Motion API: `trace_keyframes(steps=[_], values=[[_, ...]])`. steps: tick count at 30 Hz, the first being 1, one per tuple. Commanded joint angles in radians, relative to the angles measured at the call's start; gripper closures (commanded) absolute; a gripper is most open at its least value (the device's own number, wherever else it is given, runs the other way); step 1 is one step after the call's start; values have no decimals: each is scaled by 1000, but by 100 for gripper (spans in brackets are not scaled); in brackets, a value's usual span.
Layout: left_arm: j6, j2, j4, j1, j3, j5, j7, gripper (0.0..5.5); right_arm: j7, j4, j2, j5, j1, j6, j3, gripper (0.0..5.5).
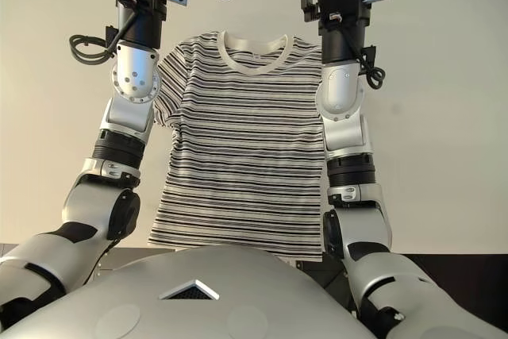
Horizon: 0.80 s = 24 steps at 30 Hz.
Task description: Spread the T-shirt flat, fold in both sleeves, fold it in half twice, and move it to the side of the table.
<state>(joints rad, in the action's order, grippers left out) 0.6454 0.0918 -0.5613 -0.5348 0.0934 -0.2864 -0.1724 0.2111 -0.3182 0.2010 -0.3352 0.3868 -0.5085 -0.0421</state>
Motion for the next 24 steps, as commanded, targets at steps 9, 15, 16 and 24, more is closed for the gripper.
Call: trace_keyframes(steps=[9,15,16,24], values=[[103,-7,-21,194,-8,31,-32,103,46,-35,-8,5,-205,-163,5,141],[114,-15,-12,213,-20,46,-21,103,42,-20,-13,8,-227,-165,8,141],[113,-16,-12,213,-22,46,-20,103,40,-21,-14,9,-228,-163,7,141],[124,-12,-30,225,-2,15,-15,103,24,-96,-33,8,-209,-184,-27,141]])
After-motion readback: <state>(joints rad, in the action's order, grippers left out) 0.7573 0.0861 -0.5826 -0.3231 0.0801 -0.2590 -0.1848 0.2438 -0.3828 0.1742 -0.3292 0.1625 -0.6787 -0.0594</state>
